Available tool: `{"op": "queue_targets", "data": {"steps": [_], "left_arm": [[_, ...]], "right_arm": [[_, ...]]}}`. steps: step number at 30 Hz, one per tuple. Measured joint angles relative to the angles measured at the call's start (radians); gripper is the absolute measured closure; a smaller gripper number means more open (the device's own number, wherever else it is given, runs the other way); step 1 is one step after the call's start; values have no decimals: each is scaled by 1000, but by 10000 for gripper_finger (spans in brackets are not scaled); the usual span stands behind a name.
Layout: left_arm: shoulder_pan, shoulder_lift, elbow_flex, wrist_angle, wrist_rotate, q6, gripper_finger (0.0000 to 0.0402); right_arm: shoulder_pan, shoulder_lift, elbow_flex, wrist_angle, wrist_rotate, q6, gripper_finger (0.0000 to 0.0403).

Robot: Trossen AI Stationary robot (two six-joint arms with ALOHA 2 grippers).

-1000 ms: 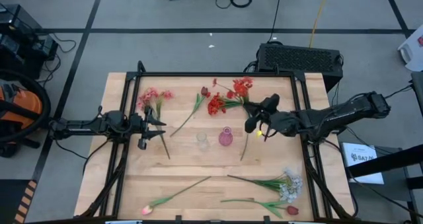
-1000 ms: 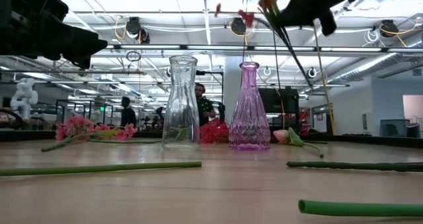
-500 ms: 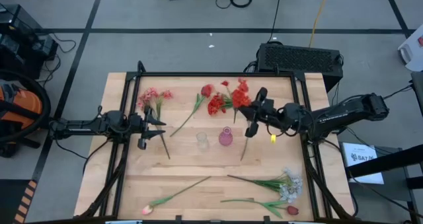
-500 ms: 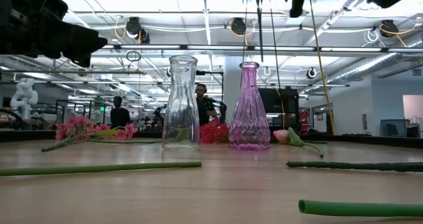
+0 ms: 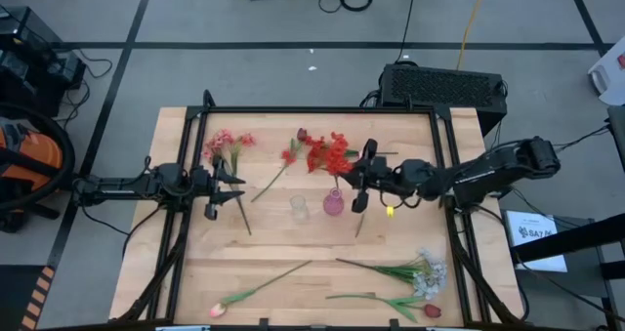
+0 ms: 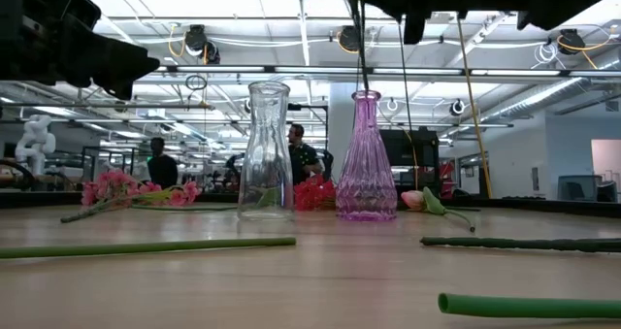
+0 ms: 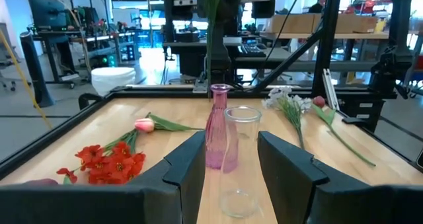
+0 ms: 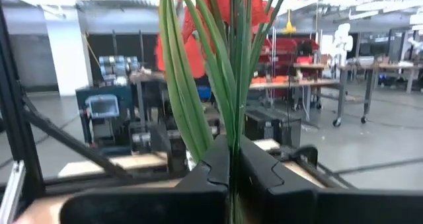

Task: Sort flowers into vase by color
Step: Put the right red flowers into the purple vase

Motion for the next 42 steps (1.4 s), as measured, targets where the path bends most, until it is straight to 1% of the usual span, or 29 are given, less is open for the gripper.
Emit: {"op": "queue_targets", "data": {"steps": [5,9,15,21,25,29,38,42], "left_arm": [[0,0,0,-15,0,0,256],[0,0,0,-15,0,0,256],[0,0,0,-15,0,-1,256],[0,0,0,-15,0,0,256],[0,0,0,-16,0,0,256],[0,0,0,-16,0,0,256],[0,0,0,-16,0,0,256],[0,0,0,-16,0,0,256]], "right_arm": [[0,45,0,85,4,2,401],[0,12,0,133,4,-29,401],[13,-63,0,96,3,5,401],[35,-64,0,51,4,26,401],[35,-32,1,-5,68,60,401],[35,15,1,1,108,76,401],[35,118,0,-12,108,124,401],[35,140,0,-17,107,133,393]]}}
